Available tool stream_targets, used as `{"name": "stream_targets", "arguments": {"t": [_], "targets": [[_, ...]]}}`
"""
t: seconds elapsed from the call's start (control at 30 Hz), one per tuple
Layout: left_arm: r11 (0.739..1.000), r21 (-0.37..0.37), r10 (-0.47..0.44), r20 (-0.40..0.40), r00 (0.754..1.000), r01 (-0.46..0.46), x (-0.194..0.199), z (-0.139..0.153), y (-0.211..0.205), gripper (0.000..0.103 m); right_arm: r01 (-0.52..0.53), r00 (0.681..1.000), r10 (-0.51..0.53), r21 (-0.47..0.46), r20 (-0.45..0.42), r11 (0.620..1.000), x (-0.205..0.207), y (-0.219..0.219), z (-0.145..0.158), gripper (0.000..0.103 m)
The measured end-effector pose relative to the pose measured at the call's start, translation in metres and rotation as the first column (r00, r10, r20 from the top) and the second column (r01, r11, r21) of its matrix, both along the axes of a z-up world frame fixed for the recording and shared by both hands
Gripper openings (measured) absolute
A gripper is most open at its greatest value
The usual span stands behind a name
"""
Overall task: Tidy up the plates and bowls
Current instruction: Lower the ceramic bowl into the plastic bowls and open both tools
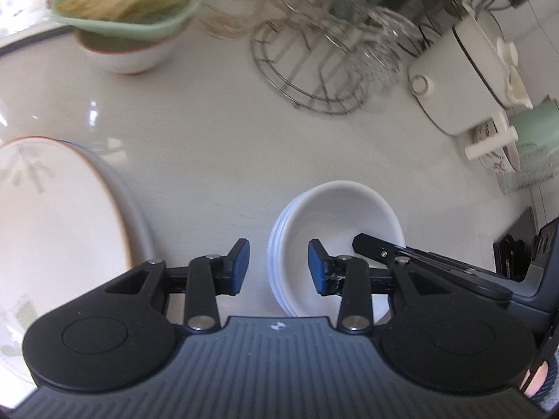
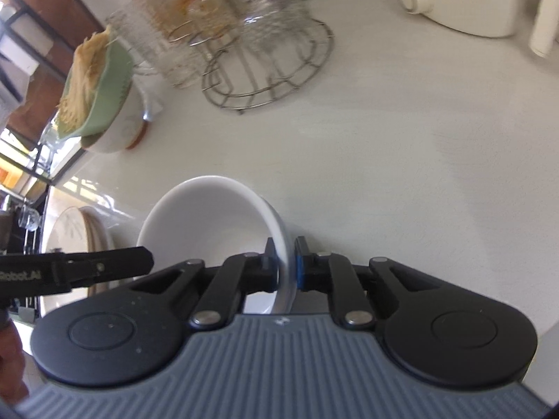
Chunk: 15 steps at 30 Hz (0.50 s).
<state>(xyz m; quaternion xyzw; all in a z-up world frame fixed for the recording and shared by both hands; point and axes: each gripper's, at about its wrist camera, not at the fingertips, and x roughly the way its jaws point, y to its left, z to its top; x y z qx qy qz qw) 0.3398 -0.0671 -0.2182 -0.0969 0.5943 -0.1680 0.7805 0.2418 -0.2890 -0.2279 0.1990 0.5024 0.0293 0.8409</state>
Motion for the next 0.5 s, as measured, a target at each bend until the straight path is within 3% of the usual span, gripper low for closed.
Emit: {"name": "stream_targets", "arguments": {"t": [0.23, 0.37, 0.5], "targets": [[0.996, 0.029, -0.083, -0.012, 0.996, 0.083, 0.002, -0.016, -0.038, 0.042, 0.048, 0.999, -0.048, 0.006, -0.013, 0.999, -0.012, -0.024, -0.002, 0.012], [0.987, 0.049, -0.153, 0.027, 0.988, 0.152, -0.002, -0.018, -0.056, 0.042, 0.057, 0.998, -0.057, 0.001, -0.013, 0.998, -0.015, -0.032, 0.0, 0.012], [0.984, 0.071, -0.162, 0.015, 0.987, 0.161, -0.001, -0.024, -0.067, 0.04, 0.043, 0.999, -0.043, 0.002, -0.009, 0.999, -0.017, -0.039, 0.001, 0.012]]}}
